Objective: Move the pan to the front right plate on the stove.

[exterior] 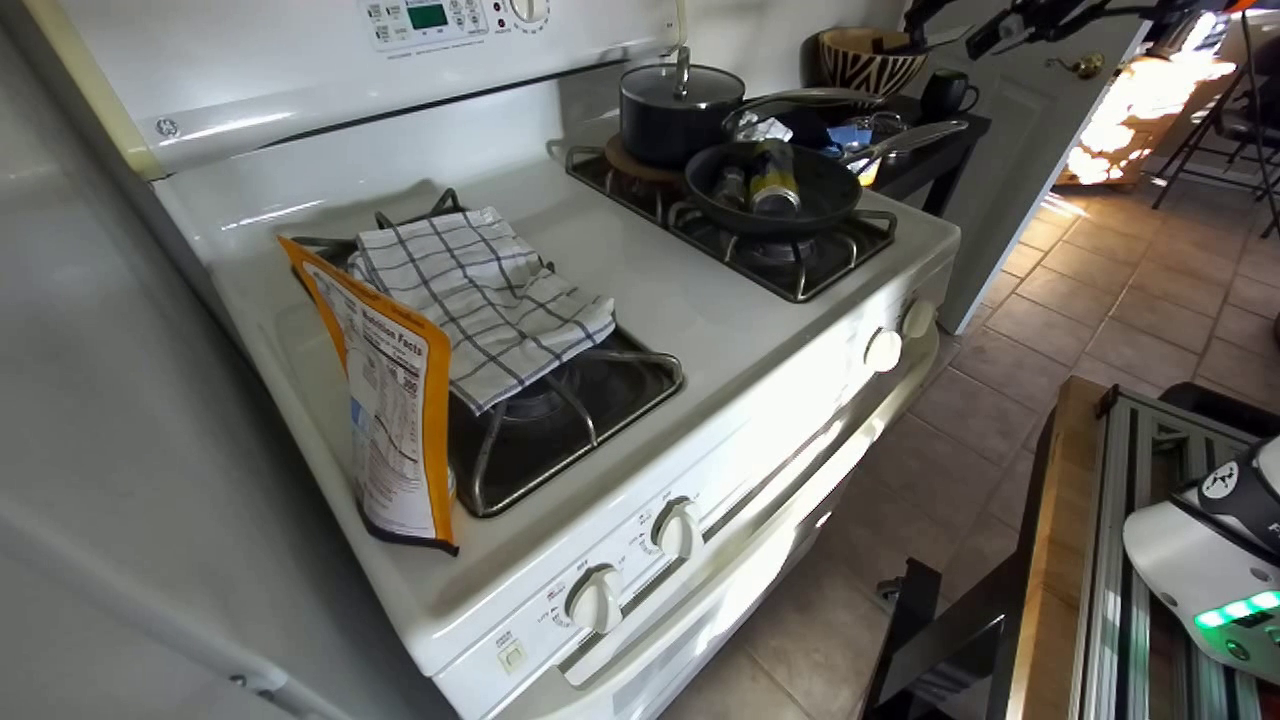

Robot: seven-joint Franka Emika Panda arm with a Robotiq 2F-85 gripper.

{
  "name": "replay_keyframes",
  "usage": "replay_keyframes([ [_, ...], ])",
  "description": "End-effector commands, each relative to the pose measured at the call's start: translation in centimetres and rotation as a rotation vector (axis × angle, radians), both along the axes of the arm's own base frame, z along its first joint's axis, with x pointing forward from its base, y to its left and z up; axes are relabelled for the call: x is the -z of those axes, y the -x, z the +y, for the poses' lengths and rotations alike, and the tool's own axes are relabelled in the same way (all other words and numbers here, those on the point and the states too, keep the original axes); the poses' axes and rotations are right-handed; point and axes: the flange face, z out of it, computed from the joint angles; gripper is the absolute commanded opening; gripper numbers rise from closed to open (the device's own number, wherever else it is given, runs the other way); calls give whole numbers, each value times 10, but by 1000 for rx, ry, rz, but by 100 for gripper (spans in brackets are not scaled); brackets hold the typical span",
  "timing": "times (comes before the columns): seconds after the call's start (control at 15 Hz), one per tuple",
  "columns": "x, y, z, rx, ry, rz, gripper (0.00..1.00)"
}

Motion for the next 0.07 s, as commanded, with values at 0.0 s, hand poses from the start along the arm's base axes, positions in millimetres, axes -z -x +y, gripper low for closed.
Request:
replay_keyframes([
  [0.0, -6, 2, 0, 8, -19, -25, 100],
])
